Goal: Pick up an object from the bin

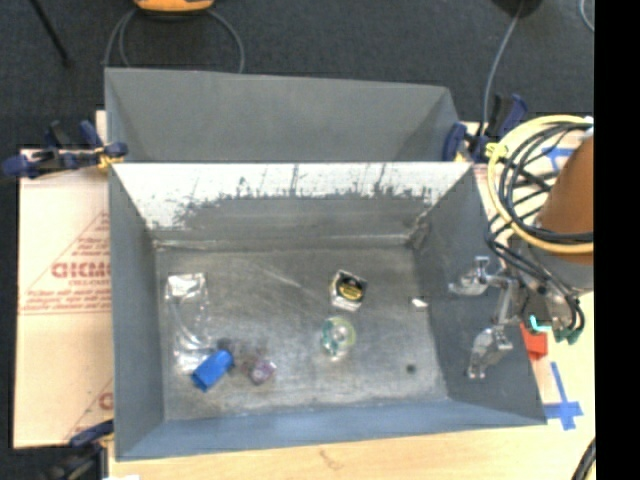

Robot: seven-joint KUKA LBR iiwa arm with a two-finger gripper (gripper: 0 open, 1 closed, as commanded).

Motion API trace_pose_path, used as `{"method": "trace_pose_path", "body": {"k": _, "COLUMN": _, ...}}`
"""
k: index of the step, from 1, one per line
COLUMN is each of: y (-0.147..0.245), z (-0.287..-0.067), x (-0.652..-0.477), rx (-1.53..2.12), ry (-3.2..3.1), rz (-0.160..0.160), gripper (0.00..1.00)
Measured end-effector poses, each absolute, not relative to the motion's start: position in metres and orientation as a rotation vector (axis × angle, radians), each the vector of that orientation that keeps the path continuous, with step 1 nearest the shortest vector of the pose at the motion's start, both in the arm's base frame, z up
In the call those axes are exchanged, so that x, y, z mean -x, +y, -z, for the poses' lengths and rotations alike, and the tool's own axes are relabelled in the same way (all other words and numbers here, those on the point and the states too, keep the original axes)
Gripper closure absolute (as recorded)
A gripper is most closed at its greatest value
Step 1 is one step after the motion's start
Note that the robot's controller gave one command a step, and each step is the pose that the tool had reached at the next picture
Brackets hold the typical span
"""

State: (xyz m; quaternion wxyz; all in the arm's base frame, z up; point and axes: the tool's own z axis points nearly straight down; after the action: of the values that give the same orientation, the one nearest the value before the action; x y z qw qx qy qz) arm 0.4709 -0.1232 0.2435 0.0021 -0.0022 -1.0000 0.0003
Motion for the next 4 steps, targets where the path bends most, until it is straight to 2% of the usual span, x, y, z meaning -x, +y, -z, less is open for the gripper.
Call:
{"method": "trace_pose_path", "body": {"k": 1, "y": -0.075, "z": -0.133, "x": -0.485, "rx": 0.33, "ry": -3.121, "rz": 0.003, "gripper": 0.0}}
{"method": "trace_pose_path", "body": {"k": 2, "y": -0.029, "z": -0.072, "x": -0.522, "rx": 0.115, "ry": -3.147, "rz": -0.005, "gripper": 0.0}}
{"method": "trace_pose_path", "body": {"k": 3, "y": -0.03, "z": -0.076, "x": -0.524, "rx": 0.11, "ry": -3.154, "rz": -0.003, "gripper": 1.0}}
{"method": "trace_pose_path", "body": {"k": 4, "y": -0.034, "z": -0.19, "x": -0.528, "rx": -0.126, "ry": -3.15, "rz": -0.004, "gripper": 1.0}}
